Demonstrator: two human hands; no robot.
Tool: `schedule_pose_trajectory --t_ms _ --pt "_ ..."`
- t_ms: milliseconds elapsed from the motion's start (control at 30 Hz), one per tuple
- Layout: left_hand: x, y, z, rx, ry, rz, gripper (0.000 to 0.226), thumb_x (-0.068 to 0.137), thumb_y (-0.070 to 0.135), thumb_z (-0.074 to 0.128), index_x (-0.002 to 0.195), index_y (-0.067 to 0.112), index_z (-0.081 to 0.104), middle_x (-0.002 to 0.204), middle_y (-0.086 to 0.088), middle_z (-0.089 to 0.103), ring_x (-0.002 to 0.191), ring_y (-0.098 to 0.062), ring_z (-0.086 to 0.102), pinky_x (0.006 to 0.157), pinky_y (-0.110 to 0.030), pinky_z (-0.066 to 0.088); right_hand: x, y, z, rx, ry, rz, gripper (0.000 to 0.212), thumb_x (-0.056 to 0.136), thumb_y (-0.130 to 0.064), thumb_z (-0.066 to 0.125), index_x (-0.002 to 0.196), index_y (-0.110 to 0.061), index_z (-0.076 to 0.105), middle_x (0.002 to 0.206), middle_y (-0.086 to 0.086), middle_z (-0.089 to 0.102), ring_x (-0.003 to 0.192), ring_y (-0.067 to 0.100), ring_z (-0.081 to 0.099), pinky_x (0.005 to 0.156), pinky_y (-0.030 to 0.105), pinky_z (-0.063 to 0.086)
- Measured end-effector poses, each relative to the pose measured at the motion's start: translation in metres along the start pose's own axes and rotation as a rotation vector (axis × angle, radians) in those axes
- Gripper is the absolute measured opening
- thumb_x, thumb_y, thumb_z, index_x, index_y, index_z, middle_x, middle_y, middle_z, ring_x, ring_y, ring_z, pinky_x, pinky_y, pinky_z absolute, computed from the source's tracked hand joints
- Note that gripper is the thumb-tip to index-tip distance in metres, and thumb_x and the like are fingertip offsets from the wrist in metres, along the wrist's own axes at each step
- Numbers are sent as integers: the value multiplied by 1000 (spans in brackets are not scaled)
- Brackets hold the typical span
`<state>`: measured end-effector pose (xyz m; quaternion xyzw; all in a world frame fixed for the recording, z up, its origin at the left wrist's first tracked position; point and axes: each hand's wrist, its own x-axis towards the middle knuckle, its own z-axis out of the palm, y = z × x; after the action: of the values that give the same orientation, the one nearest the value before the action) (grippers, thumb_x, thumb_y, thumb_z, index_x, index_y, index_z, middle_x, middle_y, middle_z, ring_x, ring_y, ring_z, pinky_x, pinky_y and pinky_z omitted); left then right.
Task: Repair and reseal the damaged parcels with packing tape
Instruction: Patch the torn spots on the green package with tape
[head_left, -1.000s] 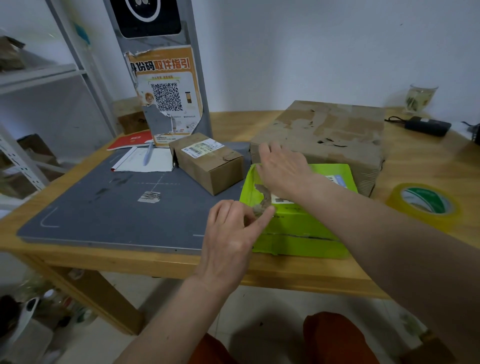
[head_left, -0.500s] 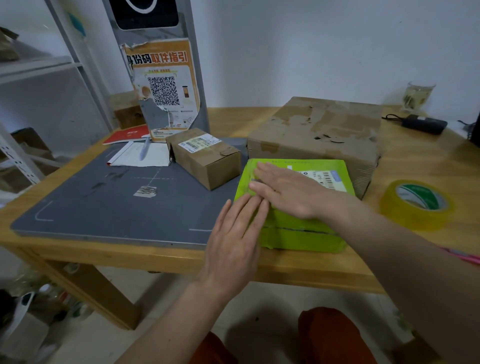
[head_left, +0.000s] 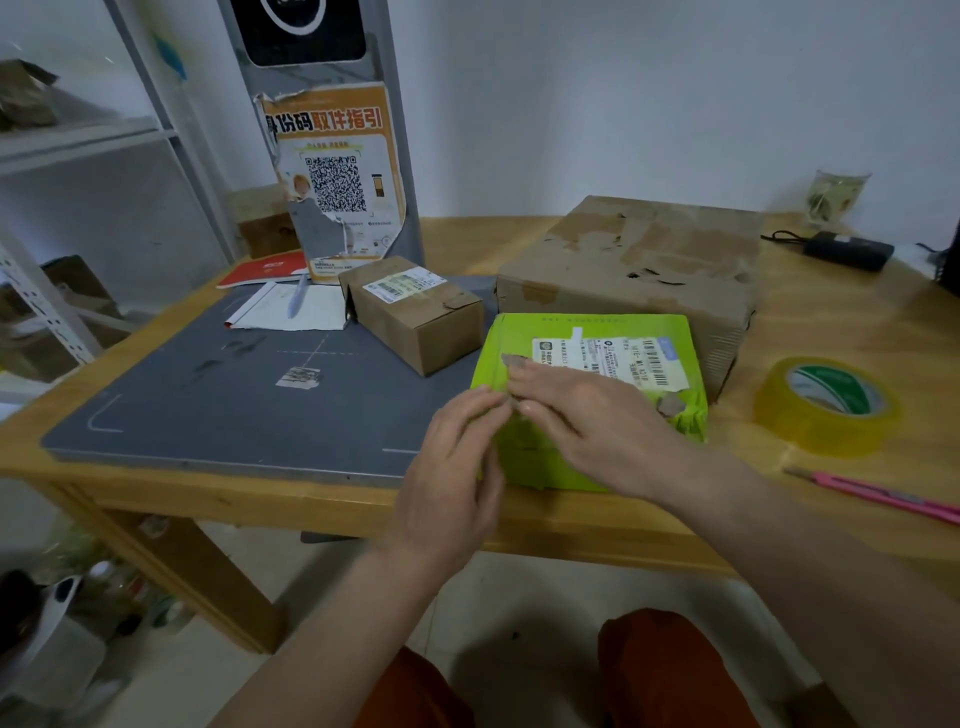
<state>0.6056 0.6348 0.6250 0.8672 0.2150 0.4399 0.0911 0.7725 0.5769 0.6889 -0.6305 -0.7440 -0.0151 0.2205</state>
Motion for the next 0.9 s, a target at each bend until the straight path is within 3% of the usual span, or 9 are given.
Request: schedule_pose_trajectory --t_ms 67,200,300,433,567,667,800,833,900 --pt "10 0 -5 -70 71 -69 25 94 12 50 114 8 64 114 -3 62 112 -11 53 99 -12 36 -4 -1 6 -20 148 -73 34 94 -29 45 117 -16 66 132 1 60 125 13 53 93 42 52" --pt "26 -6 -1 -26 157 -121 16 91 21 58 89 9 68 91 3 64 89 -11 53 82 -8 37 -12 4 23 -125 357 -234 30 91 -22 52 109 -11 73 113 5 71 106 18 67 91 34 54" --pt "31 -10 -1 -32 132 -158 22 90 31 57 90 13 70 101 12 63 100 -10 54 90 -4 33 -14 12 34 -182 489 -283 23 90 -10 62 110 -11 73 116 5 69 108 20 66 89 37 54" --pt "33 -18 -6 -29 -77 -137 41 98 39 43 125 17 65 129 14 56 127 -9 43 105 -4 23 -18 13 47 -241 628 -314 23 90 -2 60 107 -8 73 116 7 69 105 24 67 86 39 53" --pt "53 -19 -16 -106 -276 -169 43 102 34 33 131 19 61 139 10 52 130 3 35 109 -7 20 -9 2 40 -113 649 -138 15 88 -24 66 91 -16 77 98 -1 75 91 18 71 75 33 53" --pt "77 -19 -19 -151 -410 -215 38 106 28 36 130 16 62 142 4 53 131 -4 43 110 -14 28 -5 -9 34 18 610 30 23 83 -37 64 82 -19 77 84 -4 75 78 17 69 69 31 51" --pt "100 -22 -8 -71 -677 -214 40 106 21 37 144 13 45 157 0 30 143 -5 25 100 5 8 1 -11 35 -25 538 104 9 75 -25 69 76 -17 74 73 -1 69 68 25 61 64 33 49" --pt "103 -26 -5 -57 -728 -235 42 106 26 36 146 16 42 159 3 25 145 -6 20 106 1 7 3 -10 32 -9 515 109 6 72 -22 72 75 -17 73 72 0 68 68 26 61 62 34 49" --pt "110 -33 -3 34 -800 -269 58 97 49 30 152 27 31 162 12 15 149 -8 12 121 -25 10 7 -10 26 5 439 128 10 67 -17 80 74 -15 73 72 2 65 71 28 60 60 32 46"
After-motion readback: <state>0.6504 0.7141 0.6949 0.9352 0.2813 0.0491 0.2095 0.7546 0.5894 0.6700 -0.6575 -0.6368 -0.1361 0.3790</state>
